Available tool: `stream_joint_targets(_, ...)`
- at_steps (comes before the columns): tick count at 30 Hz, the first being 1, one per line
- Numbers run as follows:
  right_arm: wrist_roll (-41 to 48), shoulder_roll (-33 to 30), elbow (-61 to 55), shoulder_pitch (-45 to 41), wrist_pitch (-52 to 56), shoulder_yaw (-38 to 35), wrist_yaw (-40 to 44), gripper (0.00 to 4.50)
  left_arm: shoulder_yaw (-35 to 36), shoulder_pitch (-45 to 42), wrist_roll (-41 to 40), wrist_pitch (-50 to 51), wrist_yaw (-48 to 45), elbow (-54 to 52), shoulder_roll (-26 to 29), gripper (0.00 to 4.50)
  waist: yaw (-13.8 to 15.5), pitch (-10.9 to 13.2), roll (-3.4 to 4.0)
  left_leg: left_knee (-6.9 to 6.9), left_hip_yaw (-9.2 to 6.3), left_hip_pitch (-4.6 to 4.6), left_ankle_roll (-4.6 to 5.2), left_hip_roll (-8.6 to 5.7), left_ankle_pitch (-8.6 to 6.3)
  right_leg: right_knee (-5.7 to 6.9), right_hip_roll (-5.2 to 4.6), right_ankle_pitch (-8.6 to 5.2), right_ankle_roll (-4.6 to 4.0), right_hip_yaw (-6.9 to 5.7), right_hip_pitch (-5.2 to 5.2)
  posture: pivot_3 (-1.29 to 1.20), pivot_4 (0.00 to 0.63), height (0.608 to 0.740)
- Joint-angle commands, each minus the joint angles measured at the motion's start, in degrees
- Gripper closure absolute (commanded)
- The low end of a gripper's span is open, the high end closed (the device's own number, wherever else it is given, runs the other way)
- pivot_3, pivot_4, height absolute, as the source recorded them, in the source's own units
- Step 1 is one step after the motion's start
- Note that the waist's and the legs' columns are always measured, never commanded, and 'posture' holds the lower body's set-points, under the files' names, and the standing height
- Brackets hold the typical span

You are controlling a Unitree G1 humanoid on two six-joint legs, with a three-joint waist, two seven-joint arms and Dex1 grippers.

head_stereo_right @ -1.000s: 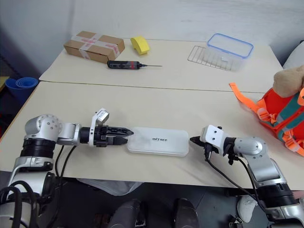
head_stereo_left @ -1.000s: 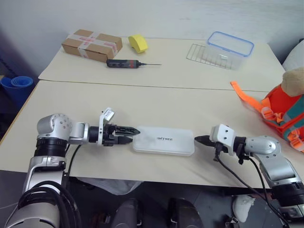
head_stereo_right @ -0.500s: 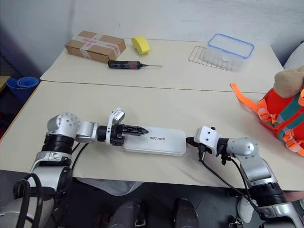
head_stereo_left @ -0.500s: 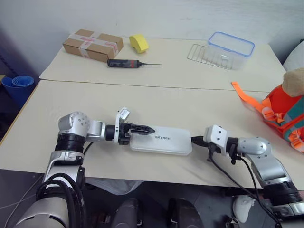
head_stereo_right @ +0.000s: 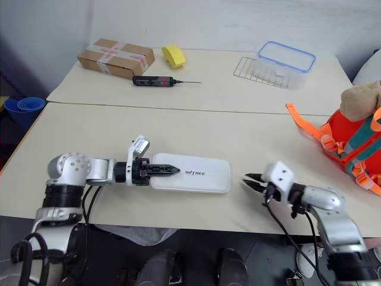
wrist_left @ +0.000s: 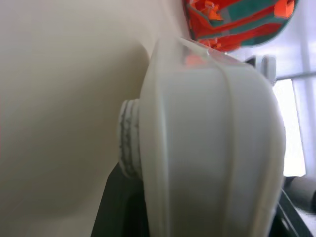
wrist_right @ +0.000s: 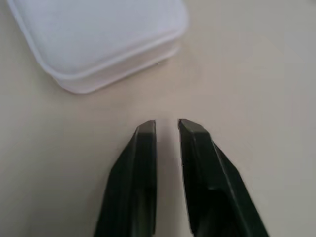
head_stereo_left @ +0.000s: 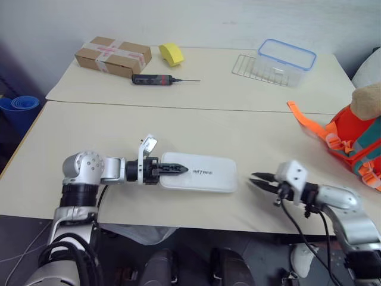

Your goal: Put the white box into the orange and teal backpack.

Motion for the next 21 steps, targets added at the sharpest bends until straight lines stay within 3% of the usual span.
stream_joint_targets(1, 6.3, 2.3, -7.7, 10.0, 2.8, -13.7, -4.6, 2.31, -1.8, 5.2, 3.1, -18.5, -12.1, -11.0, 1.1, 3.3, 0.3, 0.0, 0.0, -0.04, 0.01, 0.0, -0.01, 0.0, 0.0, -0.06, 0.0, -0.01, -0.01, 0.01, -0.02, 0.0, 0.15, 0.74)
stream_joint_targets(5, 9.9, 5.7, -9.4, 21.3, 1.8, -26.9, -7.0, 1.06, -4.2, 11.0, 9.5, -38.4, -21.7, -15.7, 0.6, 3.3, 0.5, 0.0, 0.02, -0.23, 0.07, -0.02, -0.24, -0.05, -0.13, -0.43, -0.06, -0.03, -0.06, 0.06, -0.05, 0.0, 0.15, 0.74)
stream_joint_targets(8, 10.2, 7.6, -7.0, 23.3, -0.2, -33.2, -10.7, 0.02, -7.2, 13.4, 14.8, -47.9, -25.4, -16.4, 1.3, 3.3, 0.0, 0.0, 0.02, -0.33, 0.16, 0.03, -0.26, -0.06, -0.17, -0.54, -0.08, -0.02, -0.03, 0.1, -0.01, 0.0, 0.15, 0.74)
stream_joint_targets(13, 9.2, 5.1, 0.4, 14.7, -0.1, -35.2, -17.6, 0.02, -7.8, 13.0, 14.7, -51.1, -26.8, -15.8, -0.4, 3.3, -1.4, 0.0, 0.06, -0.44, 0.3, 0.18, -0.18, 0.04, -0.13, -0.44, -0.05, -0.02, -0.04, 0.22, -0.06, 0.0, 0.15, 0.74)
stream_joint_targets(20, 4.8, -3.7, 19.2, -8.1, -0.6, -25.3, -17.7, 0.02, -8.6, 11.1, 15.7, -52.4, -27.3, -14.9, -1.3, 3.3, -1.7, 0.0, 0.15, -0.35, 0.29, 0.17, 0.11, 0.03, 0.06, -0.22, -0.04, -0.07, -0.13, 0.2, -0.12, 0.0, 0.15, 0.74)
stream_joint_targets(21, 4.3, -4.3, 22.1, -11.2, -1.5, -24.2, -17.6, 0.19, -8.5, 11.0, 15.6, -52.5, -27.2, -15.0, -1.3, 3.3, -1.7, 0.0, 0.15, -0.33, 0.3, 0.16, 0.13, 0.02, 0.07, -0.21, -0.05, -0.07, -0.13, 0.2, -0.12, 0.0, 0.15, 0.74)
